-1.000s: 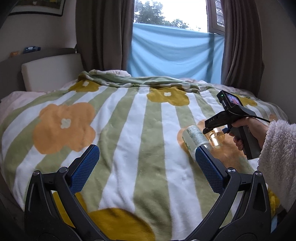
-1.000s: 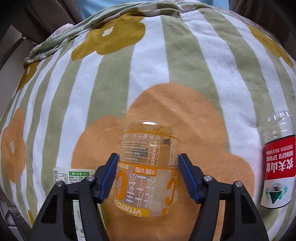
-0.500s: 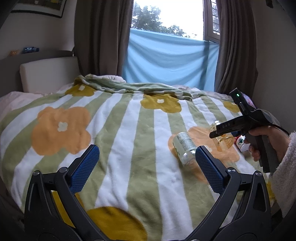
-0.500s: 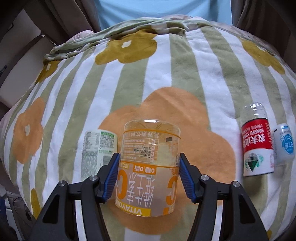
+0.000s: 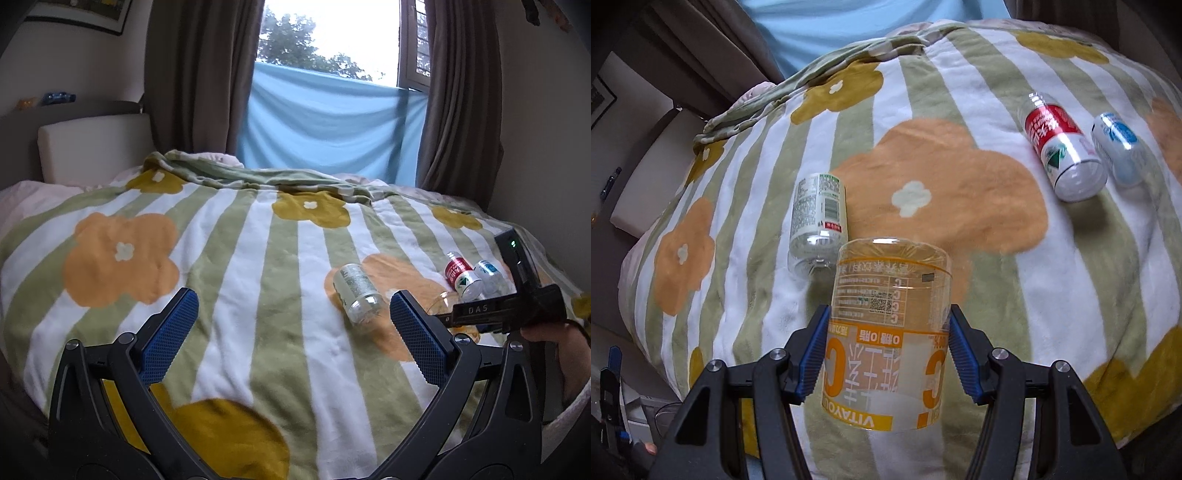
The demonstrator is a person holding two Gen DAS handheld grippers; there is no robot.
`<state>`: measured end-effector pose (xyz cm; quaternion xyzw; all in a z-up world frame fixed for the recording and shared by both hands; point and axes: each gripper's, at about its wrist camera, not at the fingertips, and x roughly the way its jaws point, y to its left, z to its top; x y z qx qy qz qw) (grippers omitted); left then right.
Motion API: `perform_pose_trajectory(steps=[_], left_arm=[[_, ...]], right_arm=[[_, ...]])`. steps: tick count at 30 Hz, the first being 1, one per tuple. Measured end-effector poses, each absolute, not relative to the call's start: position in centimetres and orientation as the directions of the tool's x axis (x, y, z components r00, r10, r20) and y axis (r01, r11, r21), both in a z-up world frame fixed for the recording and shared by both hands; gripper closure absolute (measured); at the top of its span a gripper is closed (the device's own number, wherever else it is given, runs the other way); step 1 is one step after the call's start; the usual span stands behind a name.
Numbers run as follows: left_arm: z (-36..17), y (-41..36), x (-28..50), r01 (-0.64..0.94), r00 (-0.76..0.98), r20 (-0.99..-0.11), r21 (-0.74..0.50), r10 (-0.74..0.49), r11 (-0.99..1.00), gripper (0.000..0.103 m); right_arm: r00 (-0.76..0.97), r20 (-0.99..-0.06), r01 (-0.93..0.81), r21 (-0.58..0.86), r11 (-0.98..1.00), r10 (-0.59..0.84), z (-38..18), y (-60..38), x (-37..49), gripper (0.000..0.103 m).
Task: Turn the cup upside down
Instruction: 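Lift the cup with the right gripper and rotate it upside down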
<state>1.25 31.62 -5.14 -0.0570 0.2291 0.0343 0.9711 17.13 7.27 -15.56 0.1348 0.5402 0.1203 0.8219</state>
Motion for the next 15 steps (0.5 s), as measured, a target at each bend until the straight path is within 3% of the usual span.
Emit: perform_pose_trajectory(steps=[15], left_arm=[[-5.5, 32.9, 0.9, -0.059, 0.877, -0.480, -0.182, -0.036, 0.982, 0.000]], right_arm=[[0.265, -0.924, -0.017, 0.282, 0.959, 0.276, -20.5, 9.8, 18.8, 0.046]])
